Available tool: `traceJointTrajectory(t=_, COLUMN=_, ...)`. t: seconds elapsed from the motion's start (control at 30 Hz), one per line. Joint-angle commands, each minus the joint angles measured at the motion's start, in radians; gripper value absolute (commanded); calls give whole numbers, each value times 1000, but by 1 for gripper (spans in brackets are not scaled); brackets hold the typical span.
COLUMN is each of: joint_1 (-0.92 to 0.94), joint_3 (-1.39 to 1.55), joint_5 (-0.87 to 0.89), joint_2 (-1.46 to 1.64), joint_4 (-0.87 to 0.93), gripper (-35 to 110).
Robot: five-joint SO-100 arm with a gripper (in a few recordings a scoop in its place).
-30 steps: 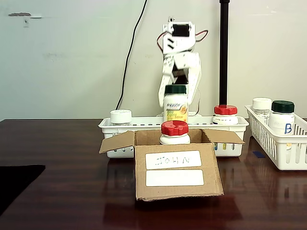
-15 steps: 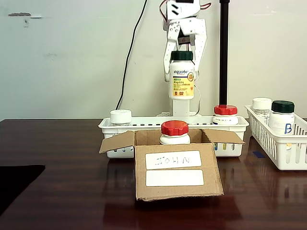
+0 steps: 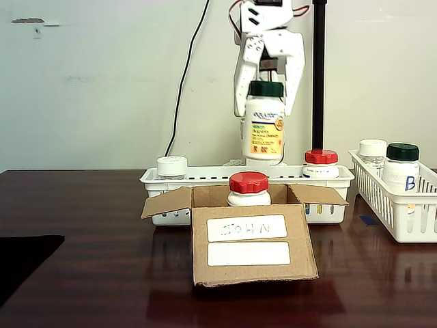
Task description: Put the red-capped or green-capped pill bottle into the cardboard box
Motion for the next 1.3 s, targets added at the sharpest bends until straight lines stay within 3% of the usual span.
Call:
traceJointTrajectory(t=0.0, joint_1=-8, joint_3=-104, joint_5=-9, joint_2=11, joint_4=-54, gripper=2)
traceJointTrajectory(t=0.5, joint_1=60, joint_3=156, joint_5=58, joint_2=14, joint_4=-318, gripper=2)
traceJointTrajectory(t=1.03, joint_1=69, joint_3=259, joint_5=54, joint_2=78, joint_4=-331, gripper=3)
traceJointTrajectory(t=1.13, joint_1=72, joint_3=259, joint_5=67, joint_2=63, joint_4=-341, gripper=10)
traceJointTrajectory(t=1.27, joint_1=74, joint_3=276, joint_5=63, joint_2=67, joint_4=-342, gripper=35)
